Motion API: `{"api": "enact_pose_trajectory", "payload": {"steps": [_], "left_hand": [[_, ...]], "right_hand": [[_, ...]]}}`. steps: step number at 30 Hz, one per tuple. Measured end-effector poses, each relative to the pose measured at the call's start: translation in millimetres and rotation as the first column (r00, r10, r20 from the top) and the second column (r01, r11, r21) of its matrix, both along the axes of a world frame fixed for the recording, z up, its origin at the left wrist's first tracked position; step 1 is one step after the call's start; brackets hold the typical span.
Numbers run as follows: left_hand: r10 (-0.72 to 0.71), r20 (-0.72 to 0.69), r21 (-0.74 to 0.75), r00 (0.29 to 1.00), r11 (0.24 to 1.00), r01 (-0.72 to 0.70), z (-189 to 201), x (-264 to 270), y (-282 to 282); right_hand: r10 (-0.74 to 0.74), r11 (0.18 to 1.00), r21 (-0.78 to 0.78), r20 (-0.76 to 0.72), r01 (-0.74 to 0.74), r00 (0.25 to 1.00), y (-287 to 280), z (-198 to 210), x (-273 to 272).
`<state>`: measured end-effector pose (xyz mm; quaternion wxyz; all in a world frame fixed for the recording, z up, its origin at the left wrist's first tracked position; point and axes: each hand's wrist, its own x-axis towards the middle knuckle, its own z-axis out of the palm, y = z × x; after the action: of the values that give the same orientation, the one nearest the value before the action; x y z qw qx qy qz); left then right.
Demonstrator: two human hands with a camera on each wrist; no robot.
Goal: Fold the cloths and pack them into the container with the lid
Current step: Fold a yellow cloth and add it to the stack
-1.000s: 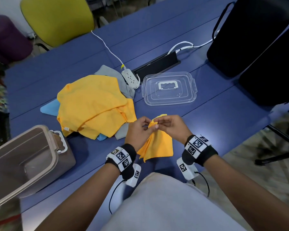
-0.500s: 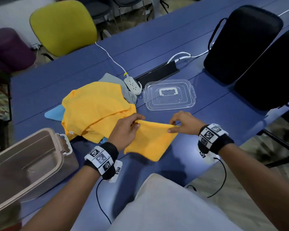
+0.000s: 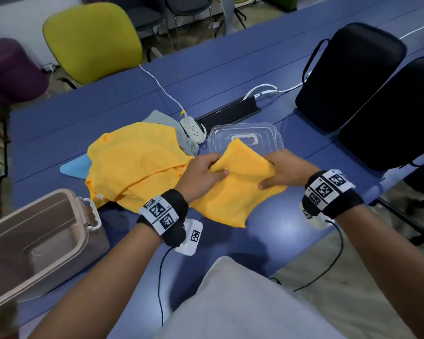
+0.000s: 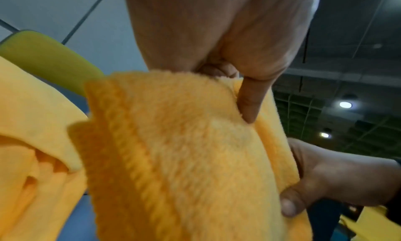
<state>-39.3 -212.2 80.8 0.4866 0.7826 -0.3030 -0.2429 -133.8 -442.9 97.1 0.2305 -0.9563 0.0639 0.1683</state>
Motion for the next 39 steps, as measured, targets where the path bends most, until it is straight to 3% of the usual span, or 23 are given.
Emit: {"api": "enact_pose_trajectory", "payload": {"steps": [4, 7, 10, 13, 15, 19, 21, 24, 28, 29, 33, 39], "left_hand": [[-0.076, -0.029, 0.122, 0.997, 0.989, 0.079, -9, -5, 3], [0.006, -0.032, 0.007, 0.999, 1.0, -0.006, -15, -9, -7], [0.115, 0.087, 0.004, 0.99, 0.993, -0.115, -16, 0, -16], [0.081, 0.21, 0.036, 0.974, 0.995, -0.09, -10, 10, -22], [0.043, 0.278, 0.003, 0.96, 0.999, -0.046, -7, 14, -21], [-0.171, 0.513, 0.1, 0.841, 0.985, 0.139, -27, 9, -8], [-0.292, 0.548, 0.223, 0.784, 0.954, 0.199, -58, -2, 4], [-0.476, 0.496, 0.434, 0.726, 0.86, 0.267, -117, -34, 25], [-0.671, 0.148, 0.673, 0.727, 0.607, 0.423, -171, -75, 53], [-0.649, 0.089, 0.668, 0.756, 0.602, 0.438, -177, -81, 60], [-0.421, -0.025, 0.568, 0.907, 0.74, 0.36, -172, -84, 72], [-0.078, -0.102, 0.414, 0.992, 0.903, 0.114, -174, -56, 53]], "right_hand": [[0.019, 0.978, 0.206, 0.12, -0.044, 0.993, -3, -15, -11], [0.024, 0.973, 0.217, 0.21, -0.071, 0.977, -1, -18, -6], [-0.077, 0.988, 0.145, 0.217, 0.046, 0.973, -13, -21, 1], [-0.194, 0.981, 0.075, 0.284, 0.18, 0.939, -23, -19, -1], [-0.239, 0.971, 0.11, 0.402, 0.212, 0.884, -20, -17, -9], [-0.099, 0.993, 0.017, 0.643, 0.115, 0.76, -11, -40, -36], [-0.056, 0.998, 0.024, 0.615, 0.052, 0.787, -5, -80, -57], [0.029, 0.999, 0.029, 0.388, -0.044, 0.921, 11, -149, -94], [0.053, 0.99, 0.126, 0.077, -0.062, 0.996, 28, -199, -140], [0.037, 0.987, 0.151, 0.068, -0.047, 0.997, 30, -204, -149], [-0.179, 0.951, 0.265, 0.058, 0.157, 0.982, 36, -206, -162], [-0.422, 0.847, 0.369, 0.03, 0.383, 0.906, 26, -200, -132]]}}
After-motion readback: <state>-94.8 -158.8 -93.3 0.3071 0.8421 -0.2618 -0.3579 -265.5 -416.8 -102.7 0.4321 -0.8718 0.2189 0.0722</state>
